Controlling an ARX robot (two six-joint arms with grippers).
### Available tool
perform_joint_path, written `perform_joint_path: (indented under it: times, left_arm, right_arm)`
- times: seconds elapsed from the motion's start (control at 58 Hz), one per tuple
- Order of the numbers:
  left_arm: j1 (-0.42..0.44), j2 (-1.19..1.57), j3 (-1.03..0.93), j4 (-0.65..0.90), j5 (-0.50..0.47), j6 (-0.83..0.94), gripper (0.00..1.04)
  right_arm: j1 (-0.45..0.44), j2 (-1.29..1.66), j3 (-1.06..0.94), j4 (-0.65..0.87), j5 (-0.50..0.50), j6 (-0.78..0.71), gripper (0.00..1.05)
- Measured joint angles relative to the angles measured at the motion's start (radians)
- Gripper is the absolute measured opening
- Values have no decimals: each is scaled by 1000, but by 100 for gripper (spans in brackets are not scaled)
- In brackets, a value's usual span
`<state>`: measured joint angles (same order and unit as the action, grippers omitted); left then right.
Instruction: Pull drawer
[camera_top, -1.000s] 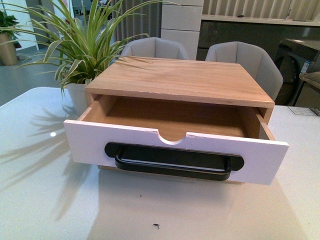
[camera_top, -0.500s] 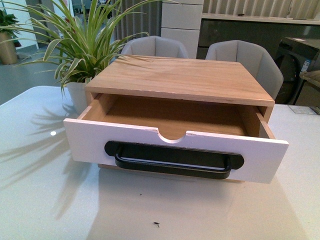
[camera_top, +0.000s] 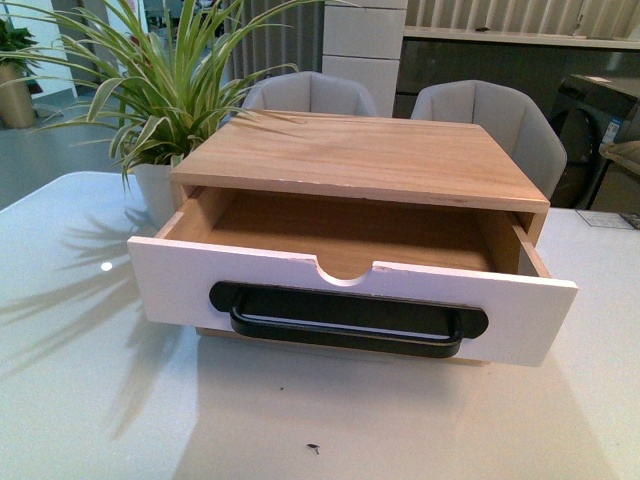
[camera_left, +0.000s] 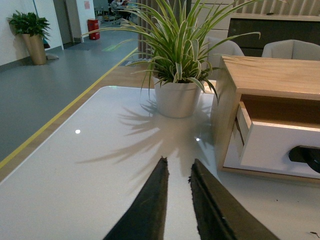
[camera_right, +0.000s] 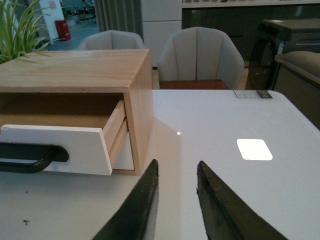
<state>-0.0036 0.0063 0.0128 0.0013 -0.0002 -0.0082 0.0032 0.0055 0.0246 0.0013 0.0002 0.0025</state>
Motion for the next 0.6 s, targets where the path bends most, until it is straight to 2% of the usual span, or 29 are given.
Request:
perform_joint_path:
  times: [0.241, 0.293, 0.397, 0.603]
  left_arm:
    - [0, 0, 0, 0, 0, 0, 68]
    - [0, 0, 0, 0, 0, 0, 82]
    - [0, 0, 0, 0, 0, 0, 99]
    - [0, 0, 0, 0, 0, 3, 97]
  right_arm:
    - [0, 0, 0, 0, 0, 0, 67]
    - [0, 0, 0, 0, 0, 0, 81]
    - [0, 0, 0, 0, 0, 1, 97]
    - [0, 0, 0, 0, 0, 0, 96]
